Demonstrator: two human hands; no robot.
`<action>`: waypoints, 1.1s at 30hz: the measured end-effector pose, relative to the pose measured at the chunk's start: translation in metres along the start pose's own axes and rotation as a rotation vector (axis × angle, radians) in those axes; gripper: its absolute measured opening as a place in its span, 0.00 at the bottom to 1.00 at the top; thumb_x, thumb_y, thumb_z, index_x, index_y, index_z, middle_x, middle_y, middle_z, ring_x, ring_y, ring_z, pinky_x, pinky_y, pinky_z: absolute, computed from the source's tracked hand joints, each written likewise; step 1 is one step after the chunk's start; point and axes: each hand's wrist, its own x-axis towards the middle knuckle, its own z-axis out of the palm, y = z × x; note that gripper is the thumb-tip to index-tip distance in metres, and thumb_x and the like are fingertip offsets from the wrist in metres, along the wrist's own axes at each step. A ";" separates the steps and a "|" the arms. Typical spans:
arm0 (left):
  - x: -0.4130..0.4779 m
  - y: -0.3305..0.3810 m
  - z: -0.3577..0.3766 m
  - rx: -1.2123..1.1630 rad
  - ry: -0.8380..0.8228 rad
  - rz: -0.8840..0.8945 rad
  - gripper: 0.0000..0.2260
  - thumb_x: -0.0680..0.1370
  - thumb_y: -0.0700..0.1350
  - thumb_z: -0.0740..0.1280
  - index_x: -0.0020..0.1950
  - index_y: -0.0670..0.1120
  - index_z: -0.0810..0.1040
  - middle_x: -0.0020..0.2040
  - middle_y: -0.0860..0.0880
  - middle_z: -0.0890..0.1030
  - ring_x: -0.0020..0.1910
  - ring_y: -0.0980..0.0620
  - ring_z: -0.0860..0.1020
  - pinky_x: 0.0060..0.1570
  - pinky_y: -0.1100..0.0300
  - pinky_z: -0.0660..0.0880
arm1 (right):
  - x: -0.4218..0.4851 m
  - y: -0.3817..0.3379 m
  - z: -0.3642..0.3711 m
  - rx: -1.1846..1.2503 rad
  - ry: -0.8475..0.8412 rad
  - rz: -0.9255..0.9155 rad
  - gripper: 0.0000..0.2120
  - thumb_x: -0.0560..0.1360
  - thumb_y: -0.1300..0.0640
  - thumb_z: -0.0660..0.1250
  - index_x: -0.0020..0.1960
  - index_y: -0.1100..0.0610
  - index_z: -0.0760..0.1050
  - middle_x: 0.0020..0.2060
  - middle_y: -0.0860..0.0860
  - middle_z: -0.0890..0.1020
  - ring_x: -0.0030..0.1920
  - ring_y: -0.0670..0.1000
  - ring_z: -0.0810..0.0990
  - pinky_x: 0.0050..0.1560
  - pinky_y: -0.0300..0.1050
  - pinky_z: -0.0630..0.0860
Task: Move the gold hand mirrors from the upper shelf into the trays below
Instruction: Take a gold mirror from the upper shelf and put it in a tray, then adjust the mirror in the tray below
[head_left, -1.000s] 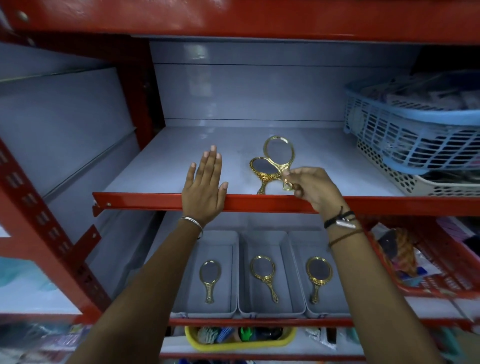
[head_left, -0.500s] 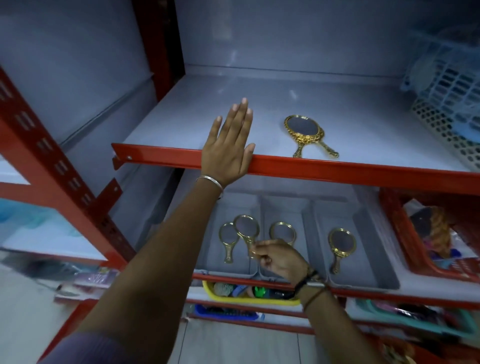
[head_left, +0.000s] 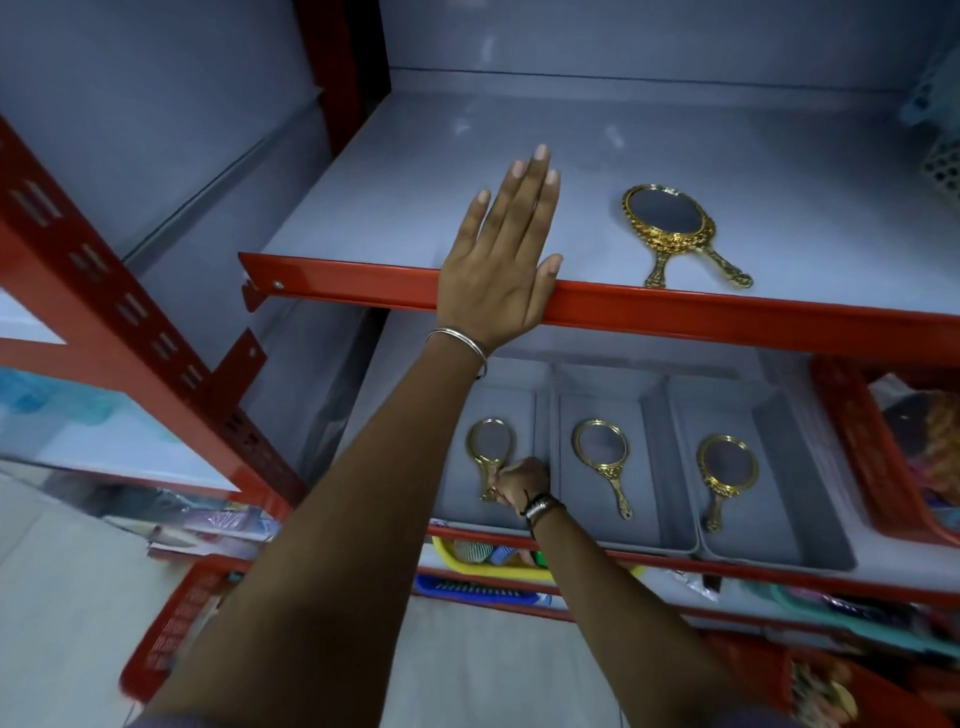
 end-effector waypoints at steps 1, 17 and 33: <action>0.001 0.001 -0.001 -0.022 -0.019 -0.009 0.27 0.77 0.51 0.52 0.73 0.39 0.60 0.73 0.41 0.67 0.73 0.45 0.65 0.74 0.61 0.35 | -0.006 0.000 -0.001 0.029 0.023 -0.012 0.17 0.69 0.63 0.71 0.24 0.59 0.70 0.18 0.50 0.76 0.29 0.50 0.78 0.34 0.41 0.81; -0.001 0.007 -0.011 0.009 -0.163 -0.033 0.27 0.78 0.50 0.48 0.75 0.40 0.57 0.75 0.42 0.63 0.75 0.49 0.57 0.74 0.58 0.43 | -0.187 -0.138 -0.206 0.444 0.609 -0.982 0.11 0.76 0.55 0.65 0.37 0.60 0.77 0.31 0.53 0.79 0.32 0.48 0.78 0.31 0.42 0.77; 0.000 0.007 -0.010 -0.014 -0.174 -0.043 0.27 0.77 0.49 0.50 0.74 0.40 0.59 0.74 0.42 0.65 0.74 0.49 0.57 0.74 0.59 0.45 | -0.105 -0.184 -0.263 -0.229 0.574 -0.360 0.10 0.69 0.56 0.72 0.45 0.61 0.75 0.44 0.58 0.81 0.43 0.57 0.81 0.41 0.45 0.76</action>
